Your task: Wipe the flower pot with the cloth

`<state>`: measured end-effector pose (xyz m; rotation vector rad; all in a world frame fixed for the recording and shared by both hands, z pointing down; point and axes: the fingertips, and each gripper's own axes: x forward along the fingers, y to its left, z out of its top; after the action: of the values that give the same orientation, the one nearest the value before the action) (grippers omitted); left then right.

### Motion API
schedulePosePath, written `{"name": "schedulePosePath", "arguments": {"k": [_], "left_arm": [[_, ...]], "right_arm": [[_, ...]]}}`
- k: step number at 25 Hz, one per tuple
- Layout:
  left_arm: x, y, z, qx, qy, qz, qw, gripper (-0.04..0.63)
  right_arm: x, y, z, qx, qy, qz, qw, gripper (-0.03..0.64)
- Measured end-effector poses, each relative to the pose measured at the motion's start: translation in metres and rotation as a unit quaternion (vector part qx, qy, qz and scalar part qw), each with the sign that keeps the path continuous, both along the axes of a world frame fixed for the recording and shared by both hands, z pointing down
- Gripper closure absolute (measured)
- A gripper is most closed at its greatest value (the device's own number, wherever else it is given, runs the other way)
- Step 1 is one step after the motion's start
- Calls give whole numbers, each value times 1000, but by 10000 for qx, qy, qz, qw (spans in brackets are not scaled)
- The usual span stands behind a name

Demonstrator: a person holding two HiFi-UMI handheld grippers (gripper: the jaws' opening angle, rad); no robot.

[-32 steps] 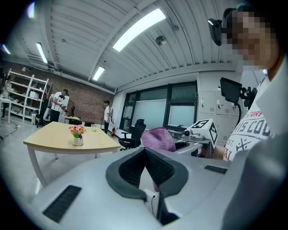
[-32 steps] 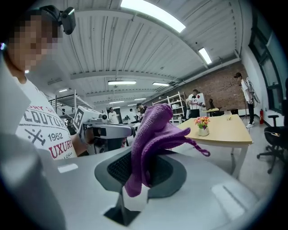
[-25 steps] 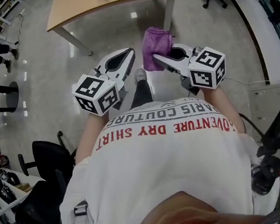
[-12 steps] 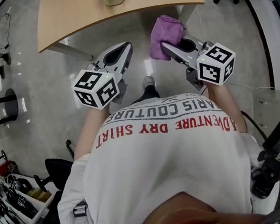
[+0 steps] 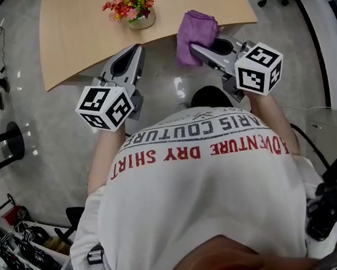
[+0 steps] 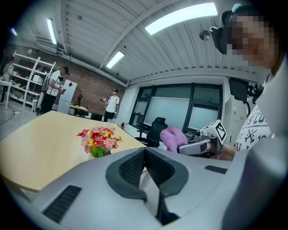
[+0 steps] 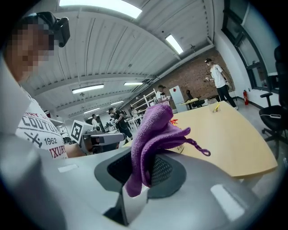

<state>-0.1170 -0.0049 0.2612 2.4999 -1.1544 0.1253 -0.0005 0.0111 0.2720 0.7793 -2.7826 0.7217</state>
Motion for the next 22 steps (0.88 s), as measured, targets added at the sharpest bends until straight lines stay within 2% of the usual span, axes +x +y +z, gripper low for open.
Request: {"name": "schedulePosePath", "arguments": {"k": [5,9,13,17,22], "left_arm": [[4,-23,27,-227,-83,15,9997,592],[11,-35,32,-231,-230,70,9994,592],[9,-57,54,-407,-380,-136,9984,584],[-5,-79,83,-582,-684,-604,9941,452],[-24,-126,119,-990,-689,-1124,9863,275]], "right_arm": [[1,-23,21,-231,-67,30,9997,552],[4,-36,35,-435,-141,-6,9990,551],[8,-55,49,-537,-240,-16,9983,552],[8,-71,72,-745,-369,-36,9965,552],[5,-106,87,-849,-269,-120,9960,552]]}}
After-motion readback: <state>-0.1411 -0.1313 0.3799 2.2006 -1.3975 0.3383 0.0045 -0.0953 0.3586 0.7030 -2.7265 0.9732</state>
